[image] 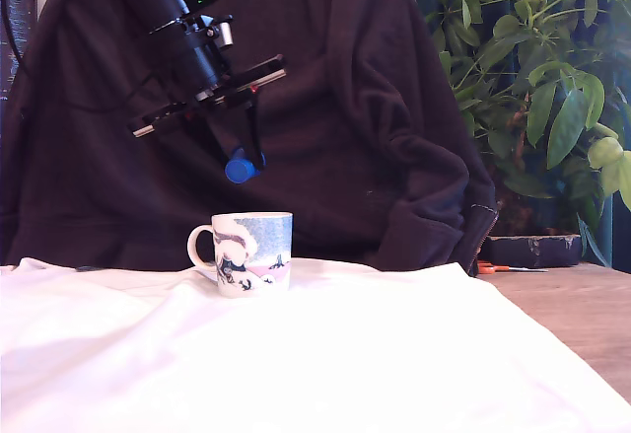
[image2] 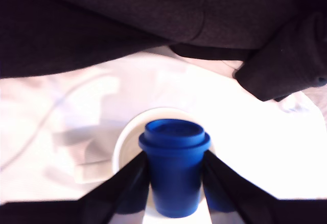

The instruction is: Pick the blue coffee capsule and place it inside the blue coffee cup

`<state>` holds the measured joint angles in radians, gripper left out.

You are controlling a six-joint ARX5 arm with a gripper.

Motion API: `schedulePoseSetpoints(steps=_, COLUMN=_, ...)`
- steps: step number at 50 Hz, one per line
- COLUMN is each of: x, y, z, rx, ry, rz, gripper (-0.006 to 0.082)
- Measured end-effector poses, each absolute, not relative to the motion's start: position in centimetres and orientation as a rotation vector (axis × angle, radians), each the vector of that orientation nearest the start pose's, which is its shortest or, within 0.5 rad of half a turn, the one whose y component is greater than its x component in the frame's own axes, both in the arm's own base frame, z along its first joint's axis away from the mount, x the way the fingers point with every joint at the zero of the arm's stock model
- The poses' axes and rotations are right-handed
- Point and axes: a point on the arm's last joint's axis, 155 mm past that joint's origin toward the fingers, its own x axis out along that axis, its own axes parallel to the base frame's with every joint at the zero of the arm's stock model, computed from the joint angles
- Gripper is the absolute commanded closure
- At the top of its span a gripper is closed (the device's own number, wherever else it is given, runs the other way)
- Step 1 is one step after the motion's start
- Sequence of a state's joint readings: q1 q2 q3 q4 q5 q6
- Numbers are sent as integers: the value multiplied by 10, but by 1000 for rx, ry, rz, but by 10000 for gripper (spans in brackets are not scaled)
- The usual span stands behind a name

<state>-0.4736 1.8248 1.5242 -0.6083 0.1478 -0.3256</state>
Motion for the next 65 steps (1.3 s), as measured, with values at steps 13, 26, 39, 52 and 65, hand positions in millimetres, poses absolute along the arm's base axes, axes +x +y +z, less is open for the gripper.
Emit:
schedulePoseSetpoints(steps=13, x=419, y=-253, z=125, rx=-119, ry=1050, rz=-414, gripper=653)
schedulePoseSetpoints(steps=26, x=416, y=-249, z=117, rx=-107, ry=1079, rz=-397, gripper=486)
schedulePoseSetpoints(steps=39, x=413, y=-247, z=114, rx=-102, ry=1096, rz=-391, gripper=348)
schedulePoseSetpoints(steps=52, x=413, y=-247, z=114, rx=-98, ry=1095, rz=-393, gripper=717)
schedulePoseSetpoints(steps=65, x=415, y=-233, z=136, rx=57, ry=1010, rz=-410, gripper=786)
